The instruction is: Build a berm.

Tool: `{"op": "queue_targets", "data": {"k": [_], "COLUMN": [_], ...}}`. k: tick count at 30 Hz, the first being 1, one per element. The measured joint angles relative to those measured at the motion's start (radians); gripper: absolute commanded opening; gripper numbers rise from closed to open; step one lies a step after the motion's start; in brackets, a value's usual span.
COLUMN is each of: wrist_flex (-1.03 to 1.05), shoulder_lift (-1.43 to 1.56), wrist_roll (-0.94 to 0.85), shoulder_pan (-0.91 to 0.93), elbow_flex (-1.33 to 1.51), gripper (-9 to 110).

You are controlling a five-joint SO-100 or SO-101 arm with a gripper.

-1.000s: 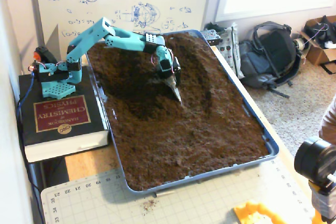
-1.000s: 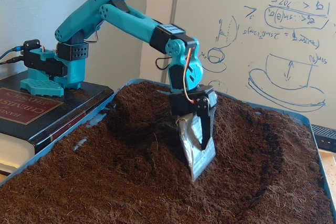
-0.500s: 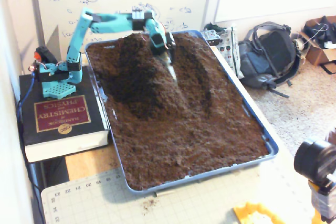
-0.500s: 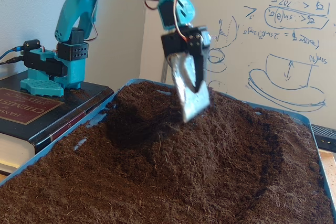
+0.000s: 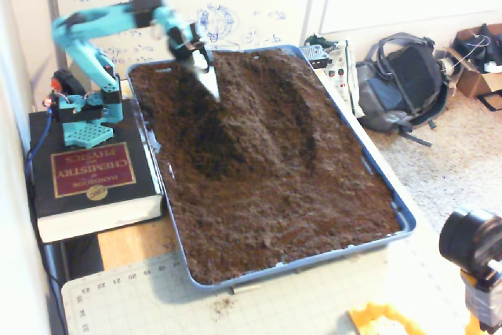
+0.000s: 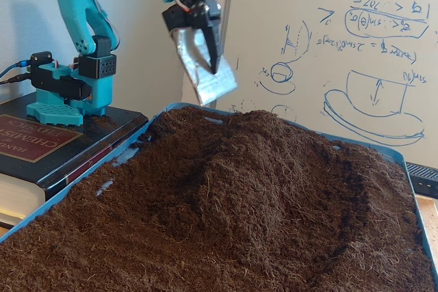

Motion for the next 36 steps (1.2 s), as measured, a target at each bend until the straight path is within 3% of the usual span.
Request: {"op": "queue_targets", "data": {"k": [9,13,18,27,36], "wrist_flex": [-0.356,-0.391,-0.241,0.224,0.253], "shoulder_lift": [0.598,0.741,0.798,1.005,1.009], "wrist_roll": [0.034,0.037,0.037,0.037,0.037], "shoulder_pan": [-0.117,-0.179,-0.244,-0.259,-0.261], "elbow_flex": [0.802,0.910,0.910,0.910,0.908], "gripper": [1,0,1,1,1]}}
